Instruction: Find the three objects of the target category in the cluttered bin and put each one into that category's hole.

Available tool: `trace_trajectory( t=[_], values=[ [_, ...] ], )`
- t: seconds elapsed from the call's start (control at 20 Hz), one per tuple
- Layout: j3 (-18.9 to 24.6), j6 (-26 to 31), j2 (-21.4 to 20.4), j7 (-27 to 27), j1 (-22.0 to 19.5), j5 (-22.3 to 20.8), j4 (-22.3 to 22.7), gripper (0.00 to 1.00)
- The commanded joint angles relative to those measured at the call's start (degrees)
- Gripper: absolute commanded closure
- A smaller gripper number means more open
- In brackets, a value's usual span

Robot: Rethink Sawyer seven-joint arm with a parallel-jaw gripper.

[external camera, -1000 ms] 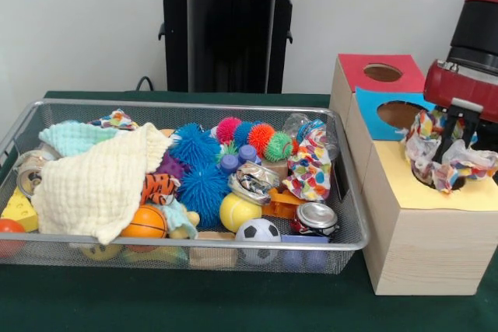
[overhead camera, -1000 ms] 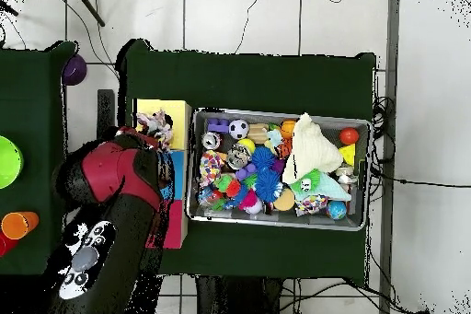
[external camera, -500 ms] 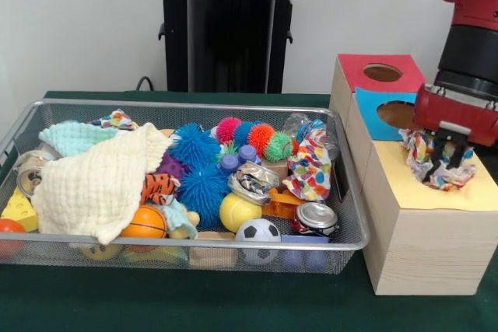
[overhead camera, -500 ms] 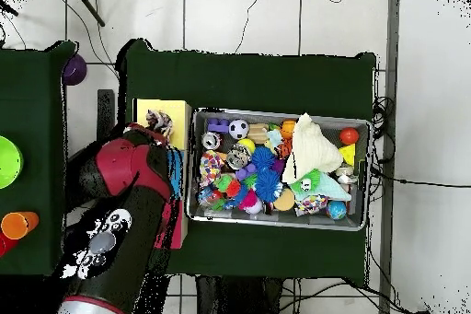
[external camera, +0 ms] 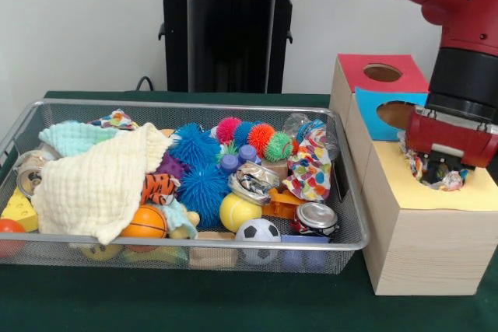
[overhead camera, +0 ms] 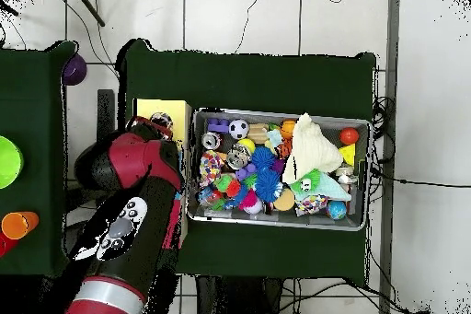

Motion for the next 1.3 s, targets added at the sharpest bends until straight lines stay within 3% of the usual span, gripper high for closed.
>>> trace_trajectory(
  t=[0.05, 0.3, 0.95, 1.0, 1.15, 1.3],
  values=[
    [10.70, -3.78, 6.56, 3.16, -5.79, -0.84, -2.81, 1.00],
    [11.88, -4.91, 7.72, 2.74, -7.24, -1.58, -4.38, 1.00],
    [10.65, -3.93, 7.08, 5.26, -5.86, -1.04, -3.18, 1.00],
    [9.38, -5.35, 7.48, 7.05, -5.02, -0.30, -3.03, 0.00],
    [8.73, -4.20, 7.61, 7.19, -4.51, -0.06, -3.27, 0.00],
    [9.72, 0.44, 6.22, 5.68, -4.85, -0.14, -2.83, 0.00]
  ],
)
